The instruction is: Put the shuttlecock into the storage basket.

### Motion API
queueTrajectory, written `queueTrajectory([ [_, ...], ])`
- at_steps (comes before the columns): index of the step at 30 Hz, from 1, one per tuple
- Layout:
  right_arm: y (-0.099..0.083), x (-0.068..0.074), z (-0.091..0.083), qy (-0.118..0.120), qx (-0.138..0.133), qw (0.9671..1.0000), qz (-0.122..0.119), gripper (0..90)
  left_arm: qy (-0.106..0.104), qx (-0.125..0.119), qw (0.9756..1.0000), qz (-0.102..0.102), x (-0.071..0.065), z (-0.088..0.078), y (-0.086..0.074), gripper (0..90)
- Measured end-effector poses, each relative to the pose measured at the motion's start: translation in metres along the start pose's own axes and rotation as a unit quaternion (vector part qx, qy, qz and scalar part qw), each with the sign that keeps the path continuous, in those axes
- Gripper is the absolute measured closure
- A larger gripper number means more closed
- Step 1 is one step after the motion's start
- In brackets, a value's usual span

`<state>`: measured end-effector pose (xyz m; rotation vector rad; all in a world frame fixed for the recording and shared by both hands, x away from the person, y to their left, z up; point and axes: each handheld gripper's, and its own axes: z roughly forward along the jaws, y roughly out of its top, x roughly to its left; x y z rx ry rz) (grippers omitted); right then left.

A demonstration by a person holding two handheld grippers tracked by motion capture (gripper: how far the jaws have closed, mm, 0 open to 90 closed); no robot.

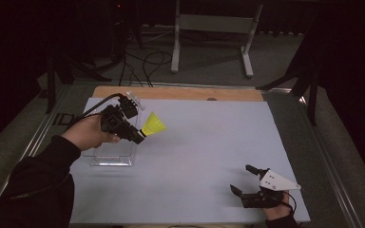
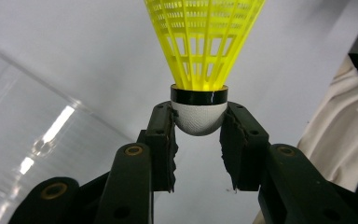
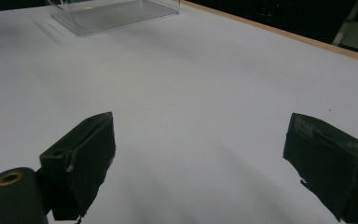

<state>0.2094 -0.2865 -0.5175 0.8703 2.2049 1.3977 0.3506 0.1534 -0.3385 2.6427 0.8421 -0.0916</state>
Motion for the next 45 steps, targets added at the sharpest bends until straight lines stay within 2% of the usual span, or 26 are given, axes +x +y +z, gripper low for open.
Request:
queueTrajectory([
  [4, 0.000, 0.000, 0.000, 0.000, 0.001, 1.0000, 0.000, 9.2, 0.007, -0.002, 0.9999, -0.013, 0.008, -0.005, -0.006, 66.4],
  [11, 0.000, 0.000, 0.000, 0.002, 0.002, 1.0000, 0.001, 9.2, 0.023, -0.008, 0.9983, -0.052, 0.021, -0.013, -0.016, 66.5],
  [22, 0.000, 0.000, 0.000, 0.001, 0.002, 1.0000, 0.001, 9.2, 0.049, -0.018, 0.9935, -0.101, 0.037, -0.028, -0.037, 66.5],
  [32, 0.000, 0.000, 0.001, 0.003, 0.005, 1.0000, 0.004, 9.2, 0.065, -0.028, 0.9845, -0.160, 0.052, -0.027, -0.059, 66.4],
  [34, 0.000, 0.000, 0.000, 0.002, 0.004, 1.0000, 0.002, 9.2, 0.069, -0.032, 0.9808, -0.179, 0.056, -0.027, -0.063, 66.4],
  [36, 0.000, 0.000, 0.000, 0.003, 0.004, 1.0000, 0.002, 9.2, 0.082, -0.033, 0.9768, -0.195, 0.059, -0.025, -0.068, 66.3],
  [39, 0.000, 0.000, 0.000, 0.002, 0.006, 1.0000, 0.005, 9.2, 0.090, -0.029, 0.9731, -0.210, 0.063, -0.021, -0.075, 66.3],
  [40, 0.000, 0.000, 0.001, 0.003, 0.005, 1.0000, 0.006, 9.2, 0.096, -0.028, 0.9710, -0.217, 0.064, -0.020, -0.077, 66.3],
  [42, 0.000, 0.000, 0.001, 0.003, 0.006, 1.0000, 0.006, 9.3, 0.086, -0.027, 0.9706, -0.223, 0.067, -0.016, -0.082, 66.3],
  [43, 0.000, 0.000, 0.001, 0.003, 0.006, 1.0000, 0.006, 9.2, 0.093, -0.024, 0.9695, -0.225, 0.067, -0.014, -0.084, 66.3],
  [45, 0.000, 0.000, 0.001, 0.004, 0.007, 1.0000, 0.005, 9.2, 0.087, -0.021, 0.9701, -0.226, 0.069, -0.011, -0.089, 66.3],
])
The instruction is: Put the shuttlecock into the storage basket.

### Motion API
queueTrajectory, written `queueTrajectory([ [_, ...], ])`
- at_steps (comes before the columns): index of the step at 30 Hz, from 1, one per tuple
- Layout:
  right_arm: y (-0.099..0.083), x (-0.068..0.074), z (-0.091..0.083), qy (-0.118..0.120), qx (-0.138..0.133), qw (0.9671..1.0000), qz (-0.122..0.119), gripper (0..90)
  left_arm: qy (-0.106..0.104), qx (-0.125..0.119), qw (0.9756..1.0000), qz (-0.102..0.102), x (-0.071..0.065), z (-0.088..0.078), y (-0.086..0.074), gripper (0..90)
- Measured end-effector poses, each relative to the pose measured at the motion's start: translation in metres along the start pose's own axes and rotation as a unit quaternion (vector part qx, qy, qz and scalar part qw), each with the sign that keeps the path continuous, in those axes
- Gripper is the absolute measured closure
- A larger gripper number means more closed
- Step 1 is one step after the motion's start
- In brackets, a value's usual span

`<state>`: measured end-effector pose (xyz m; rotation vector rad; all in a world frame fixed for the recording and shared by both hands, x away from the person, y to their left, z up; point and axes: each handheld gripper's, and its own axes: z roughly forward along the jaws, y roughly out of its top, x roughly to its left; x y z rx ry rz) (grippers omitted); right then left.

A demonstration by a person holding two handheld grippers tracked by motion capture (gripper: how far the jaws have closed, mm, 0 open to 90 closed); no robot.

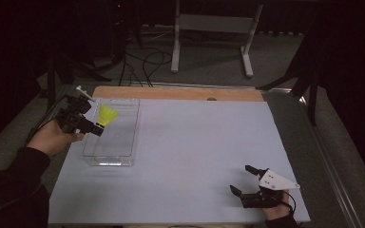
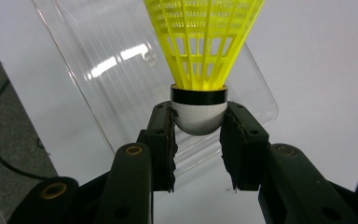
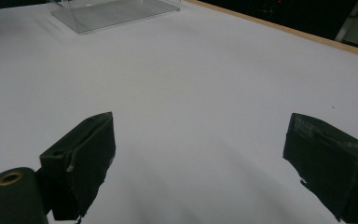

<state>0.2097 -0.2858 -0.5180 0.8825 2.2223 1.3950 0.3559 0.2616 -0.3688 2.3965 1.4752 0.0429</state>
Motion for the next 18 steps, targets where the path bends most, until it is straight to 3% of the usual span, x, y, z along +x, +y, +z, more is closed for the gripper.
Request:
queueTrajectory([
  [18, -0.001, 0.000, 0.001, 0.003, 0.003, 1.0000, 0.002, 9.3, 0.006, 0.007, 1.0000, -0.002, 0.021, 0.024, -0.025, 66.3],
])
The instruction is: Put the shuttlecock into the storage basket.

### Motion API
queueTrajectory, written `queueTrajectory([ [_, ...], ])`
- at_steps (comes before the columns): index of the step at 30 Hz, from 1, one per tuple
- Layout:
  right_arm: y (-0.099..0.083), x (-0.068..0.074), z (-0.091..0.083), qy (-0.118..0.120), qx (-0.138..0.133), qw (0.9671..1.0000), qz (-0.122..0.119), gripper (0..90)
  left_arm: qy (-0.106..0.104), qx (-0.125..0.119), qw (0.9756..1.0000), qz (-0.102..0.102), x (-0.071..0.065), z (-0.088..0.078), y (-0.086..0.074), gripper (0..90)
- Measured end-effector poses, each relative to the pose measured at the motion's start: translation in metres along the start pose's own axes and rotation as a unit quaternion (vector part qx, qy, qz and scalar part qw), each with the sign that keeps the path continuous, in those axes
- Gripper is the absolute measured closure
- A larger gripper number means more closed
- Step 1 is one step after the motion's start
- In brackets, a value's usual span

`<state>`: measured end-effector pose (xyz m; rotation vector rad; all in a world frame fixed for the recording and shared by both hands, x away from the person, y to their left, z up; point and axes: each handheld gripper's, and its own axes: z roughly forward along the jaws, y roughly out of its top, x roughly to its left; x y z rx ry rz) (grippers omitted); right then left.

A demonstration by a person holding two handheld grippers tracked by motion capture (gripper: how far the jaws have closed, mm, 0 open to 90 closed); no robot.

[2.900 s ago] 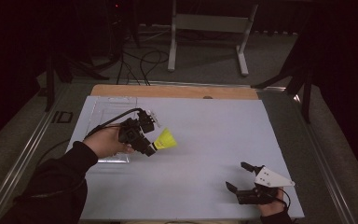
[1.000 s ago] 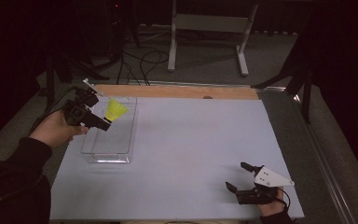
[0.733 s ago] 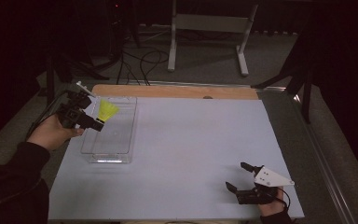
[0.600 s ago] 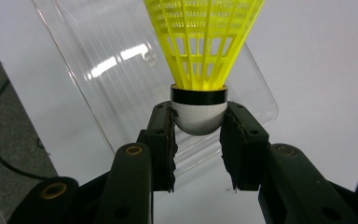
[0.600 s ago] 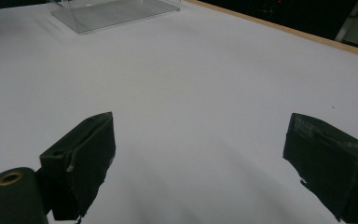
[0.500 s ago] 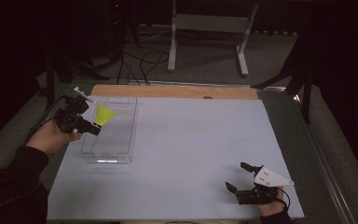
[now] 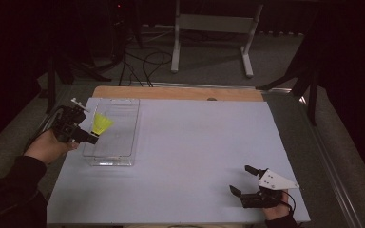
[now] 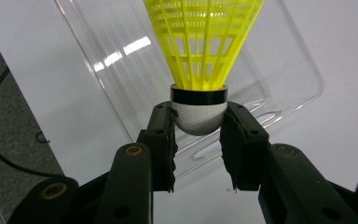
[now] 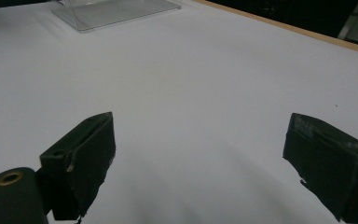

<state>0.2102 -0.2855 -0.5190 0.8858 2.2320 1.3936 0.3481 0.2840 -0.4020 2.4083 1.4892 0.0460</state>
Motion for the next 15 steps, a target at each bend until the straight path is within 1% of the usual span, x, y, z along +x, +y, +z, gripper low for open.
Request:
queueTrajectory([
  [3, 0.000, 0.000, 0.001, 0.000, 0.000, 1.0000, 0.002, 9.3, -0.001, 0.007, 1.0000, 0.001, 0.002, 0.005, -0.003, 66.3],
  [6, 0.000, 0.000, 0.001, 0.001, 0.000, 1.0000, 0.002, 9.3, 0.003, 0.014, 0.9999, 0.007, 0.003, 0.009, -0.006, 66.3],
  [8, -0.001, 0.000, 0.001, 0.001, 0.001, 1.0000, 0.003, 9.3, 0.014, 0.019, 0.9997, 0.008, 0.003, 0.012, -0.007, 66.2],
  [9, -0.001, 0.000, 0.001, 0.001, 0.001, 1.0000, 0.004, 9.3, 0.016, 0.021, 0.9996, 0.012, 0.004, 0.013, -0.008, 66.2],
  [12, -0.001, 0.000, 0.001, 0.001, 0.002, 1.0000, 0.004, 9.3, 0.022, 0.027, 0.9993, 0.014, 0.004, 0.016, -0.009, 66.2],
  [13, -0.001, 0.000, 0.001, 0.001, 0.002, 1.0000, 0.004, 9.3, 0.024, 0.035, 0.9989, 0.020, 0.004, 0.019, -0.010, 66.2],
  [15, -0.001, -0.001, 0.001, 0.001, 0.002, 1.0000, 0.005, 9.3, 0.028, 0.042, 0.9984, 0.025, 0.003, 0.020, -0.010, 66.2],
])
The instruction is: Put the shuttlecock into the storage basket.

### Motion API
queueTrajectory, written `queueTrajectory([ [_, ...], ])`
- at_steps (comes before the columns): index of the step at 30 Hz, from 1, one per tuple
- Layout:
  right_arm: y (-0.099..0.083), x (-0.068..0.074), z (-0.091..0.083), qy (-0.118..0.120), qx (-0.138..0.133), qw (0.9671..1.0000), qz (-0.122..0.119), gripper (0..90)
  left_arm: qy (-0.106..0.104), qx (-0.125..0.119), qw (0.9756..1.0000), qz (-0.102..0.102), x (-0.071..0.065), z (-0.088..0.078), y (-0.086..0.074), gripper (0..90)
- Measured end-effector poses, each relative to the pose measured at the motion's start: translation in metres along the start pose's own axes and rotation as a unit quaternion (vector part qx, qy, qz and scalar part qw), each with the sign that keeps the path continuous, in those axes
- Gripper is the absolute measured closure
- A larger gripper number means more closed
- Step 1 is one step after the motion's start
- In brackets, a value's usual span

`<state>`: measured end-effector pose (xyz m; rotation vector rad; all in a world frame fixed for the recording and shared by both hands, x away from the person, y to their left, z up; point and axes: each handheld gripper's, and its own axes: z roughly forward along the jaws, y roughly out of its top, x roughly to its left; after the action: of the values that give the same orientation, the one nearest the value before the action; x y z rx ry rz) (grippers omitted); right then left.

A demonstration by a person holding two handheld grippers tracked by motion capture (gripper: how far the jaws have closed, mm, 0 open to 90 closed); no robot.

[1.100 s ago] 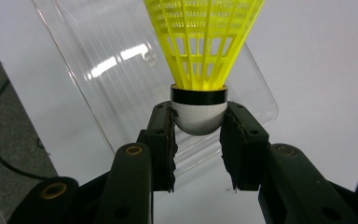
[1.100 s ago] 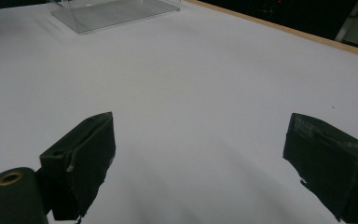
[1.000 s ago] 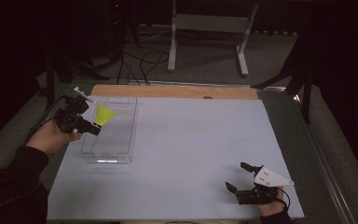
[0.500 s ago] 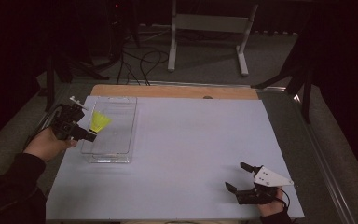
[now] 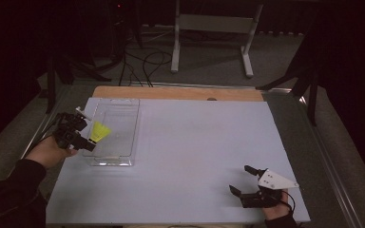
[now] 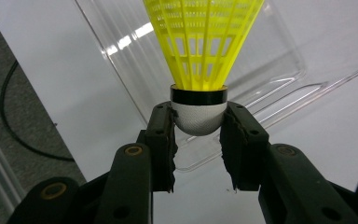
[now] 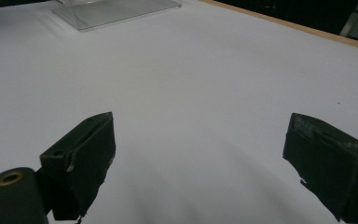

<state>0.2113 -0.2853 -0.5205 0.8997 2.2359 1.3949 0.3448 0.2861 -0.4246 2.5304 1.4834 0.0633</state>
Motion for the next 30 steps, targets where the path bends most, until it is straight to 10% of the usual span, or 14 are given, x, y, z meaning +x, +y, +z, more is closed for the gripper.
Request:
queueTrajectory([
  [14, 0.000, -0.001, 0.000, 0.000, 0.001, 1.0000, 0.001, 9.4, 0.009, 0.041, 0.9991, -0.011, 0.003, 0.007, 0.007, 64.2],
  [30, 0.000, 0.000, 0.000, 0.000, 0.001, 1.0000, 0.001, 9.3, 0.009, 0.013, 0.9999, -0.003, -0.010, -0.003, 0.014, 22.9],
])
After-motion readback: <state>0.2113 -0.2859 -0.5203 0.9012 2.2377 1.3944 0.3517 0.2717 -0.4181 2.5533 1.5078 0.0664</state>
